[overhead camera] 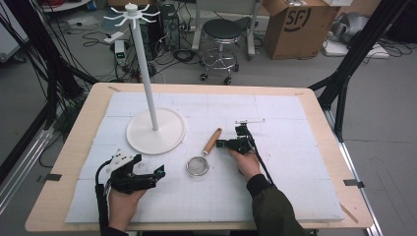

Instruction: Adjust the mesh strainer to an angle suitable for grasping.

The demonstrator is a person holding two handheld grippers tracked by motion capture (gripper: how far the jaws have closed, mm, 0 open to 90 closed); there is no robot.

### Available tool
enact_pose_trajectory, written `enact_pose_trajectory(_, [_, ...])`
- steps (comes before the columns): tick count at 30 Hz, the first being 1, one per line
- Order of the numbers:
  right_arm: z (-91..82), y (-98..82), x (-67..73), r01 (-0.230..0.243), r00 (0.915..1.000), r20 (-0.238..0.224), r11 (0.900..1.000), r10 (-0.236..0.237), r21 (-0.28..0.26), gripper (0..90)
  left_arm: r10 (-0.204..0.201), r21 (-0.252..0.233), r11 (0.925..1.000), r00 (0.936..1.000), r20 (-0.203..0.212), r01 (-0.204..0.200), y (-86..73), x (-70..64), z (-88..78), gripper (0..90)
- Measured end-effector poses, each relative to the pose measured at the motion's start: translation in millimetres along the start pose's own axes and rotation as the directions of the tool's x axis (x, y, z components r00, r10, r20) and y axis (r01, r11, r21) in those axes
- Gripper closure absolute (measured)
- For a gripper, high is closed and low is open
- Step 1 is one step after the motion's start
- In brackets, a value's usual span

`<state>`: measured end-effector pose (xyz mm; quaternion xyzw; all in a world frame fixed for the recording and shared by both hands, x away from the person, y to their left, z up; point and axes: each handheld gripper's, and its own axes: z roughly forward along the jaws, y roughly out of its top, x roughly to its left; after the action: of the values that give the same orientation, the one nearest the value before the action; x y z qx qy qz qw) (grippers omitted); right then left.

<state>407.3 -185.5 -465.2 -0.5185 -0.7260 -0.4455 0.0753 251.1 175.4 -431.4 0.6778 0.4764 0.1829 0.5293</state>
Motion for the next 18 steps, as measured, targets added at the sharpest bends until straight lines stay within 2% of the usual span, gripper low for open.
enact_pose_trajectory(10, [6.4,0.9,6.8,0.014,0.9998,0.011,1.000,-0.014,-0.005,90.0,-0.006,-0.003,1.0000,1.0000,-0.002,0.006,-0.4,1.1,-1.2,1.6])
enact_pose_trajectory(18, [15.1,1.7,14.5,0.027,0.9996,-0.005,1.000,-0.027,0.012,90.0,-0.007,-0.003,1.0000,1.0000,-0.003,0.007,-0.7,2.6,-2.5,1.6])
